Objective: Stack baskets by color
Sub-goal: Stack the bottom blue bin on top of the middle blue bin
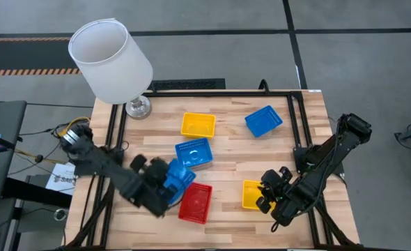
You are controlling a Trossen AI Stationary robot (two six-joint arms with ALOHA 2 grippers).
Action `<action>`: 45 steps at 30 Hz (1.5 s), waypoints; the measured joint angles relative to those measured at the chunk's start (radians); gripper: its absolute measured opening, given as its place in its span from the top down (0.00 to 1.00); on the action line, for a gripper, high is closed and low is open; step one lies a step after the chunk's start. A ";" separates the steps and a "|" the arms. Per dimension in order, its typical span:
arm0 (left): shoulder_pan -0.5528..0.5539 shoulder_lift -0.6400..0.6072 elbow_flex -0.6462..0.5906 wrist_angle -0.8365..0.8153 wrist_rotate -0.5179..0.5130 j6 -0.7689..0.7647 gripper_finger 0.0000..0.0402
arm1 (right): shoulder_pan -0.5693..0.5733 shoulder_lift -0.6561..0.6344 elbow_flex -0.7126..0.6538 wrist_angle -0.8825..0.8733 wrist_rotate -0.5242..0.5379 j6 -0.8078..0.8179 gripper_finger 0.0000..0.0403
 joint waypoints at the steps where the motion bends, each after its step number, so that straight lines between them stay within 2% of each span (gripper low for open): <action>1: 0.022 -0.014 0.000 0.009 -0.009 0.039 1.00 | 0.000 0.000 0.000 -0.001 0.000 0.000 0.72; 9: 0.201 -0.160 0.000 0.032 -0.136 0.353 1.00 | -0.010 0.000 0.000 -0.019 0.031 -0.007 0.72; 17: 0.439 -0.234 0.000 0.212 -0.122 0.755 1.00 | -0.105 0.000 0.000 -0.007 0.042 -0.099 0.72; 24: 0.549 -0.235 0.000 0.309 -0.012 0.960 1.00 | -0.171 0.000 0.000 -0.002 0.042 -0.147 0.72; 29: 0.598 -0.235 0.000 0.336 0.026 1.068 1.00 | -0.202 0.000 0.000 0.030 0.042 -0.149 0.72; 35: 0.671 -0.235 -0.001 0.420 0.149 1.199 1.00 | -0.217 0.000 0.000 0.065 0.036 -0.157 0.72; 40: 0.731 -0.235 -0.002 0.491 0.226 1.271 1.00 | -0.216 0.000 0.000 0.074 0.015 -0.157 0.72; 45: 0.771 -0.234 -0.064 0.551 0.311 1.288 1.00 | -0.216 0.000 0.000 0.101 0.015 -0.157 0.72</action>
